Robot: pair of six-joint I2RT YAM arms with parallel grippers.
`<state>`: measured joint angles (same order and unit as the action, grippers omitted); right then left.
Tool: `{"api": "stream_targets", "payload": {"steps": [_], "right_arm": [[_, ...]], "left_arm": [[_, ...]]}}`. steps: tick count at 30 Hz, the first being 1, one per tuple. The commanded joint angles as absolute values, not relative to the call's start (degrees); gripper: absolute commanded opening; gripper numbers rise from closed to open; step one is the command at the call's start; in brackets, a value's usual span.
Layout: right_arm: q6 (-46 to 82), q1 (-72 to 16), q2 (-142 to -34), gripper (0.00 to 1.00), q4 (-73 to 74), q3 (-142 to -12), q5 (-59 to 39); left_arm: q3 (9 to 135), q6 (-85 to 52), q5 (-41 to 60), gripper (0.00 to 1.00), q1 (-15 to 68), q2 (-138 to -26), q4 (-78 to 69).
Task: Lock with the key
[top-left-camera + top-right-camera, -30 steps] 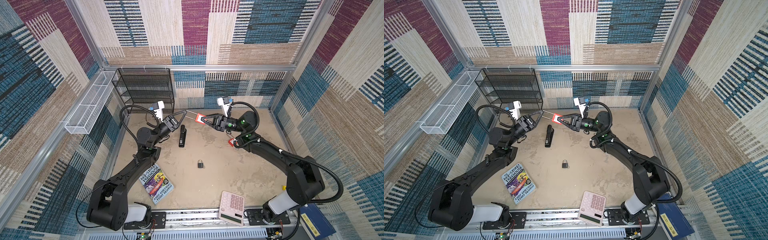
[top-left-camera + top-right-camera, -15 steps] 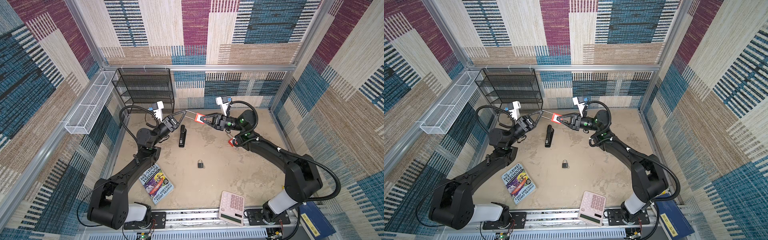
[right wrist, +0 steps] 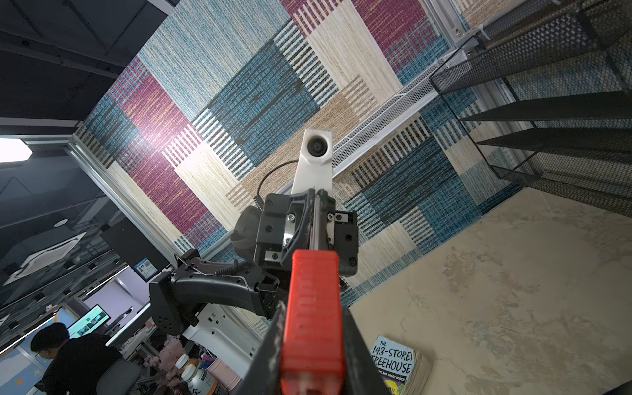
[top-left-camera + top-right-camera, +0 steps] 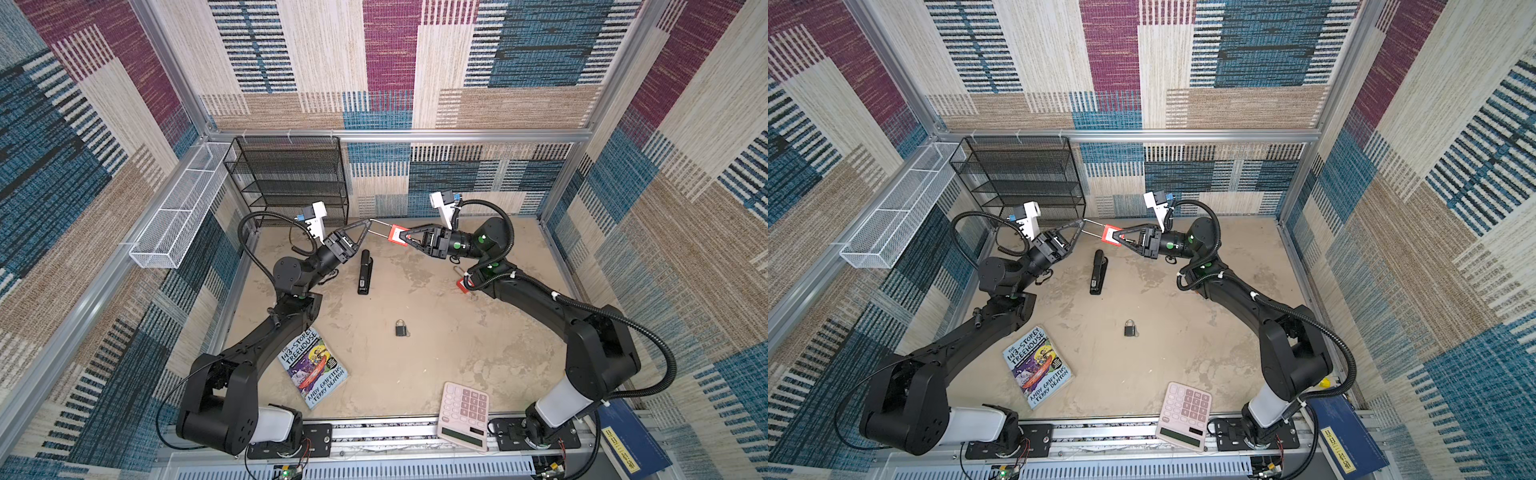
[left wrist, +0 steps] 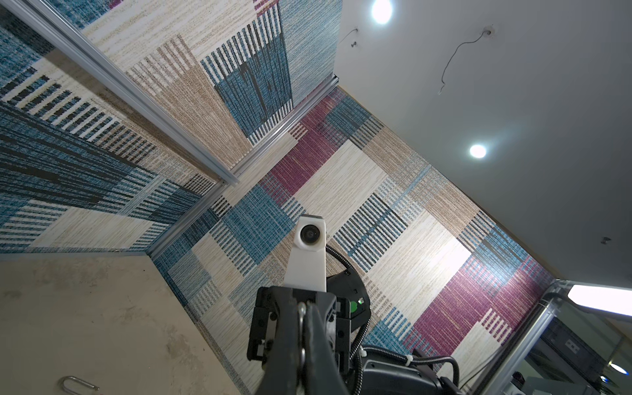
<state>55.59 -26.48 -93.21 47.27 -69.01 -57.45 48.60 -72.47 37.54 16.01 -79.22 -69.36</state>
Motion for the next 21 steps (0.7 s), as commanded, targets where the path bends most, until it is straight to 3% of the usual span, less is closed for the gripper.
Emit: {"api": "stream_targets", "payload": {"steps": [1,10,21], "right_arm": [[54.85,-26.80,-93.41,0.07,49.21,-70.00,-57.17],[64.98,-26.80,-95.71,0.06,59.43,-70.05,-60.63],[63.52,-26.81,-94.30,0.06,56.04,-69.70,-62.12]], "left_arm": [[48.60,-74.27,40.24,0.05,16.35,-79.19,-71.48],[49.26,-73.05,41.75,0.08,16.17,-79.32,-70.09],[50.72,-66.73,43.47,0.08,15.95,-75.87,-60.87]]}}
